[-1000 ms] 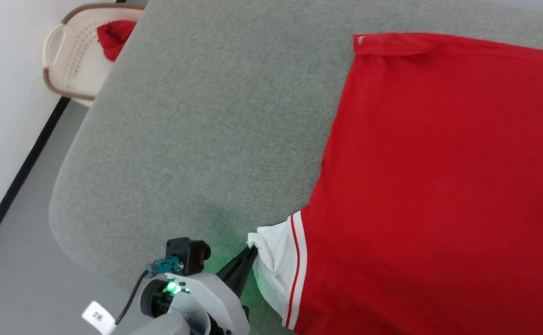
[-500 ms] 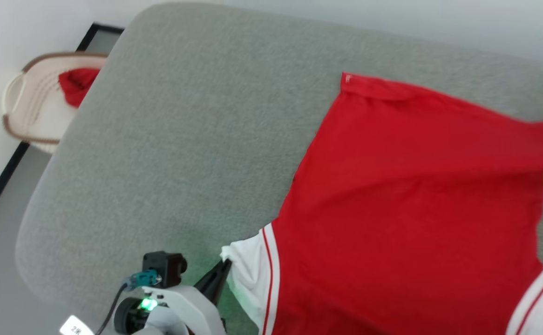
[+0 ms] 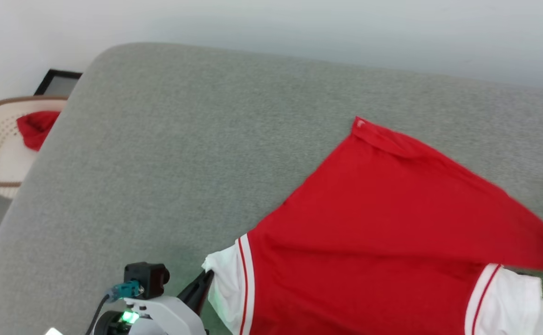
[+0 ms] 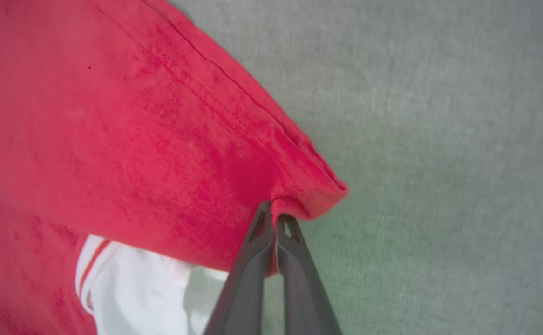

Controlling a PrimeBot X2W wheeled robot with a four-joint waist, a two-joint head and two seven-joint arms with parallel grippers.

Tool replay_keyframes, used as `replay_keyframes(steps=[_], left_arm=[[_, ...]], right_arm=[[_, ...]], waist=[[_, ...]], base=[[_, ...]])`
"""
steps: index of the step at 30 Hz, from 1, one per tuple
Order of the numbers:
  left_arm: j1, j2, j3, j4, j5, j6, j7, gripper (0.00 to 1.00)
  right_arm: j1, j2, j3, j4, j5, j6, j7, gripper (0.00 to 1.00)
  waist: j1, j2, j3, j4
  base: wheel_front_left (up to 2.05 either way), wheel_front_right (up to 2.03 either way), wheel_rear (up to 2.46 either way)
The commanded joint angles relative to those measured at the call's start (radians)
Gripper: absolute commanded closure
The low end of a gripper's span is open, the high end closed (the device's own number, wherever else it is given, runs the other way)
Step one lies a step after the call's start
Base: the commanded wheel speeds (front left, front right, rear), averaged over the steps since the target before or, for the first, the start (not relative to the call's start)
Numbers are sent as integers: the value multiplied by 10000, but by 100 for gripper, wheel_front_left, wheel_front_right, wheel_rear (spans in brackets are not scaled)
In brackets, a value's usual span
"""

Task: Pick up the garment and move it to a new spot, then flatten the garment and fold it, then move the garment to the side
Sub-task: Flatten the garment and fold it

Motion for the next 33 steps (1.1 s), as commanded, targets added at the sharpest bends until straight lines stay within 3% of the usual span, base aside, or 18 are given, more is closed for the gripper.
replay_keyframes(steps=[1, 12, 17, 22, 23, 24, 25, 33], left_arm=[[71, 49, 18, -77, -12, 61, 8, 100], [179, 275, 42, -457, -3, 284, 79, 100], [184, 297, 55, -513, -22, 296, 57, 100], [167, 294, 55, -497, -23, 265, 57, 100], [161, 289, 51, -488, -23, 253, 61, 100], [154, 279, 50, -480, -27, 238, 61, 100], [148, 263, 50, -474, -30, 217, 55, 100], [182, 224, 43, -415, -47, 194, 41, 100]], right_arm=[[481, 155, -300, -250, -172, -10, 58, 100], [3666, 2218, -2570, -2696, -1095, -10, 1021, 100], [4306, 3058, -2944, -3252, -1504, -10, 1391, 100], [4514, 3444, -3205, -3359, -1839, -10, 1533, 100], [4513, 3499, -3270, -3392, -1952, -10, 1490, 67], [4486, 3549, -3343, -3439, -2074, -12, 1396, 13], [4470, 3608, -3366, -3460, -2138, -12, 1363, 0], [4501, 3660, -3340, -4407, -2309, -10, 1587, 0]], waist=[[0, 0, -138, -212], [0, 0, -106, -554], [0, 0, -77, -643], [0, 0, -61, -689], [0, 0, -61, -694], [0, 0, -58, -697], [0, 0, -56, -697], [0, 0, -110, -710]], base=[[0, 0, 0], [0, 0, 0], [0, 0, 0], [0, 0, 0], [0, 0, 0], [0, 0, 0], [0, 0, 0], [0, 0, 0]])
